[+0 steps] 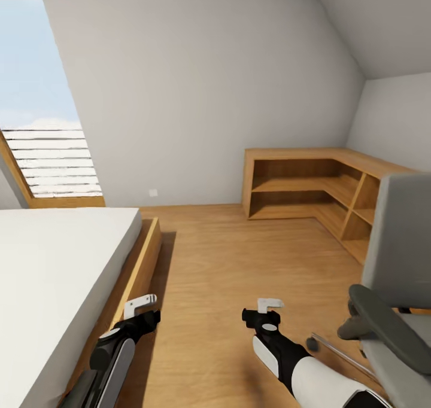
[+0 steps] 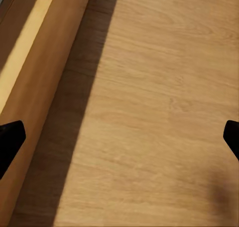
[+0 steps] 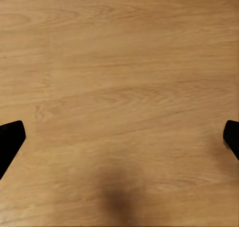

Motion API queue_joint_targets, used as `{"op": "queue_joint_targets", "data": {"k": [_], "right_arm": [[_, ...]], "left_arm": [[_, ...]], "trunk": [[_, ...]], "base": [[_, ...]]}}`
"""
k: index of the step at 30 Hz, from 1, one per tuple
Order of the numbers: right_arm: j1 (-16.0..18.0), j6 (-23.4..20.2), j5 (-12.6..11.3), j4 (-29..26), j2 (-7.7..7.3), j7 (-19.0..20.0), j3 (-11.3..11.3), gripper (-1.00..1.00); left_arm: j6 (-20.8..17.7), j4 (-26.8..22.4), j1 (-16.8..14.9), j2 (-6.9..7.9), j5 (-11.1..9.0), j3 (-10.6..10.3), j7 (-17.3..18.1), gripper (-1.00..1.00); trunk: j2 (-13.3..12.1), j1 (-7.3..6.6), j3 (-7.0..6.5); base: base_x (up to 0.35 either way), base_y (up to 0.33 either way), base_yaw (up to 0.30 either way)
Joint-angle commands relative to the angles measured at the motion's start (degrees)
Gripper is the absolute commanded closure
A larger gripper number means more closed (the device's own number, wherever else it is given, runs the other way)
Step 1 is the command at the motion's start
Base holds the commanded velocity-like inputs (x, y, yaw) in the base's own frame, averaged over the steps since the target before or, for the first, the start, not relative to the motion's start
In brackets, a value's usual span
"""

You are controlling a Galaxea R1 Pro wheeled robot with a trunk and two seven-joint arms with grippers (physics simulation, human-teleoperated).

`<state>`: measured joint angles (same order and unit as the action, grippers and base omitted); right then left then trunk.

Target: In the bedroom, organize the workspace by keeping the computer under the desk, ensuring the monitor is on the desk, placing the keyboard on the desk next to the monitor, placing the mouse on the desk next to the keyboard, moving the folder from the swivel chair onto the desk next to the mouse, stacking the notebook on top of the folder with the pen on top of the notebook, and positioning the swivel chair next to the desk.

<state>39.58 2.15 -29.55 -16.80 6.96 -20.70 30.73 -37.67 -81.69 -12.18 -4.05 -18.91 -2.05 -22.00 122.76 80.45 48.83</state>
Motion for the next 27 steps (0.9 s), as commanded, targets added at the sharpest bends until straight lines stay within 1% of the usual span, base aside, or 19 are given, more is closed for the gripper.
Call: {"op": "queue_joint_targets", "data": {"k": [1,7,27], "right_arm": [[0.06,0.22,-0.6,0.02,-0.02,-0.31,0.47,-1.0],[0.06,0.22,-0.6,0.02,-0.02,-0.31,0.47,-1.0],[0.06,0.22,-0.17,-0.02,-0.03,-0.31,0.47,-1.0]], "left_arm": [[-0.12,-0.05,-0.03,0.01,-0.6,-0.06,-0.55,-1.0],[-0.12,-0.05,-0.04,0.01,-0.6,-0.06,-0.52,-1.0],[-0.12,-0.05,-0.03,0.1,-0.6,-0.06,-0.32,-1.0]], "trunk": [[0.02,0.02,0.06],[0.02,0.02,0.06],[0.02,0.02,0.06]], "base": [[0.322,0.154,0.0],[0.322,0.107,0.0],[0.322,0.004,0.0]]}}
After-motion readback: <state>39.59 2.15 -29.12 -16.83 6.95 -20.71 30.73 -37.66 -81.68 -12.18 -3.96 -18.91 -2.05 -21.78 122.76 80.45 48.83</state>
